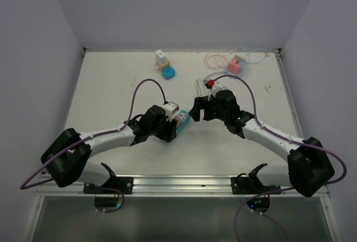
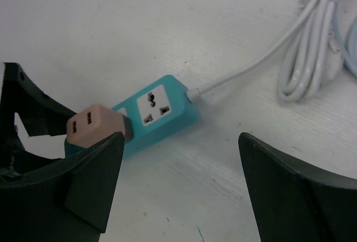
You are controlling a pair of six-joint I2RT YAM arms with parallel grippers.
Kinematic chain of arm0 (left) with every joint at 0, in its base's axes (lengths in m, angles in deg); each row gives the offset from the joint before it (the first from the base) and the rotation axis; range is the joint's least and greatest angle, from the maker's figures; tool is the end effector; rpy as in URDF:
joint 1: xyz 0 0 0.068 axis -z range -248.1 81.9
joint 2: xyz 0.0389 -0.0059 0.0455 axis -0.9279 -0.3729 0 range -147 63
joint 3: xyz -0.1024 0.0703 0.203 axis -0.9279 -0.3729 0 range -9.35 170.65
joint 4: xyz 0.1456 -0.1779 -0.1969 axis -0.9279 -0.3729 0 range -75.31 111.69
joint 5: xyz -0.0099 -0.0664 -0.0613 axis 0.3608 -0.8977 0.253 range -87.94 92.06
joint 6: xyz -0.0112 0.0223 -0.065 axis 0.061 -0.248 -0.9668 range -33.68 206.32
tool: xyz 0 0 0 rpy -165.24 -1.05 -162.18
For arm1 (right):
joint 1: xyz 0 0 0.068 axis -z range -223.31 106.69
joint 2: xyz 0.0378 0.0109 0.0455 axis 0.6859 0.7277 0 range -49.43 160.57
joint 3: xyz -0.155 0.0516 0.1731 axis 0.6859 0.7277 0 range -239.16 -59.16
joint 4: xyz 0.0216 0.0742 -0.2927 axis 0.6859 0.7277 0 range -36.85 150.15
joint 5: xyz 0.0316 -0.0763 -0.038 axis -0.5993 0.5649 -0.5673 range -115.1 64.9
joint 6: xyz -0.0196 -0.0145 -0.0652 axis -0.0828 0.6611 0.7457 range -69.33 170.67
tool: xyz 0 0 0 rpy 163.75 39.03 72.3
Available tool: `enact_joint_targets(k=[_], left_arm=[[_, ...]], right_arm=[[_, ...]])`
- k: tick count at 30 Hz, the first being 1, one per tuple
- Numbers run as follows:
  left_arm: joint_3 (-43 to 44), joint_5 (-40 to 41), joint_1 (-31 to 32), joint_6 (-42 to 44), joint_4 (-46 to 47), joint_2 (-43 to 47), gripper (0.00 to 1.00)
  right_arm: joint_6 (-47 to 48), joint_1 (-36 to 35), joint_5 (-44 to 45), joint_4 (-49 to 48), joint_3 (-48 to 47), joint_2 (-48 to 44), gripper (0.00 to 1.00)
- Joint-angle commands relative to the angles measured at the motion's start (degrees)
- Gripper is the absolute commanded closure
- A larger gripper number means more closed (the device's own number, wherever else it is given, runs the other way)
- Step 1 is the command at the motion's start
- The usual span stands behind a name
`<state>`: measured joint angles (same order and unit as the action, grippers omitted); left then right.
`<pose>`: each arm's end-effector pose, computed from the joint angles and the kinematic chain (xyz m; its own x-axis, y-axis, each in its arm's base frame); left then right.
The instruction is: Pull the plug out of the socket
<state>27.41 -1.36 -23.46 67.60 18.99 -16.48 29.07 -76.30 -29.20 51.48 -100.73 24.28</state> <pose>0.2271 -0.2293 0.0928 -0.7147 0.2554 -0.6512 0.5298 0.8055 -0.2655 0.2870 0.1912 0.1632 -0.6145 0.0389 -0.7880 -0.3963 0.8484 0.3510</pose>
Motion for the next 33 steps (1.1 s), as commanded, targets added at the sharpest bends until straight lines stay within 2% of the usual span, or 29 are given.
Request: enact_joint_targets(k=[1, 13, 22, 27, 28, 31, 33], left_arm=[[3.50, -4.13, -0.26, -1.14, 4.20, 2.67, 1.00], [5.79, -7.03, -0.26, -1.76, 2.79, 4.42, 1.00], [6.84, -8.80, -0.35, -2.29, 2.79, 5.83, 1.00], [6.58, -8.45, -0.35, -2.37, 2.79, 5.48, 1.00], [6.40, -8.53, -0.35, -2.63, 2.79, 5.30, 1.00], [6.23, -9.32, -0.35, -3.25, 2.79, 4.16, 1.00], [6.14, -9.76, -0.35, -3.51, 2.79, 3.64, 1.00]], right_arm=[[2.71, -3.46, -3.72, -10.00, 1.21, -2.17, 0.12], [4.55, -8.84, -7.15, -14.59, 1.22, 1.08, 0.14], [7.01, -10.86, -6.89, -14.06, 0.16, 4.42, 0.26], [7.10, -10.95, -6.80, -14.76, 0.60, 3.99, 0.49], [7.10, -10.95, -6.80, -14.76, 0.52, 3.55, 0.59], [7.19, -11.04, -6.63, -14.76, 0.52, 2.41, 0.76], [7.28, -10.95, -6.71, -15.29, 0.78, 1.79, 0.82]])
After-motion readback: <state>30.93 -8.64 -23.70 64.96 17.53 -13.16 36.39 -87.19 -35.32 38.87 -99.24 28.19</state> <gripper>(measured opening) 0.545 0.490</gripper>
